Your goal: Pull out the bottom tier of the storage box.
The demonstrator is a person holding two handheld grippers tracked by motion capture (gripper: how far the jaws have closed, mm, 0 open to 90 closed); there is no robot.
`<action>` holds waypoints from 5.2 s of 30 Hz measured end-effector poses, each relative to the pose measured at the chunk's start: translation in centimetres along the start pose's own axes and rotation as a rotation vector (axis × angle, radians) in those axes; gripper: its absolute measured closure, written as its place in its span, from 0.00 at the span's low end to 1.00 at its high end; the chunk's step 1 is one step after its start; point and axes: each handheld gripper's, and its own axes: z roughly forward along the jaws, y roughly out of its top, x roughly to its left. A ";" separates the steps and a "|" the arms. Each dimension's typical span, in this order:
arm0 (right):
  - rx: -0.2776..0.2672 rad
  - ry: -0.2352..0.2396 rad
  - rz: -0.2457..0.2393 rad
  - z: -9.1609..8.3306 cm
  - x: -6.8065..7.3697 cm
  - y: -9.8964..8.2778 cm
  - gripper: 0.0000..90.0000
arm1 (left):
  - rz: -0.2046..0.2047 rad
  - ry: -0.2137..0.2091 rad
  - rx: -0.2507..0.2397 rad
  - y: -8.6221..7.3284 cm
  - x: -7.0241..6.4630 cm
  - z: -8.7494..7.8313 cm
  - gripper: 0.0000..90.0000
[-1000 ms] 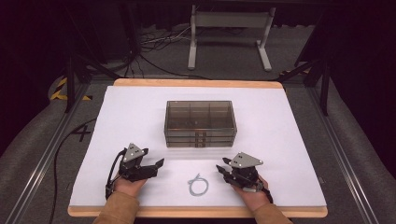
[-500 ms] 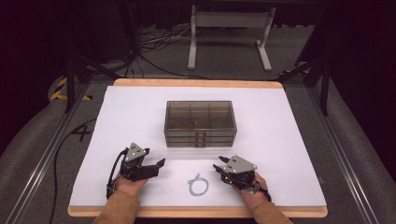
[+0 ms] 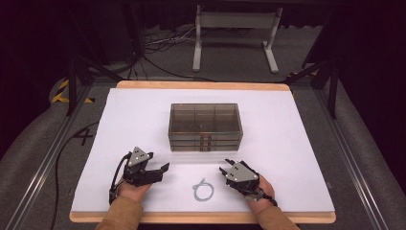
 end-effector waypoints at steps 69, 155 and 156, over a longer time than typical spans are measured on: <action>0.199 -0.211 -0.383 2.7 3.3 5.1 0.70 | 0.005 -0.003 0.003 0.0 -0.1 0.1 0.27; 0.280 -0.420 -0.692 8.6 6.4 6.2 0.82 | -0.005 -0.026 0.000 0.0 0.1 0.0 0.27; 0.280 -0.420 -0.692 8.6 6.4 6.2 0.82 | -0.005 -0.026 0.000 0.0 0.1 0.0 0.27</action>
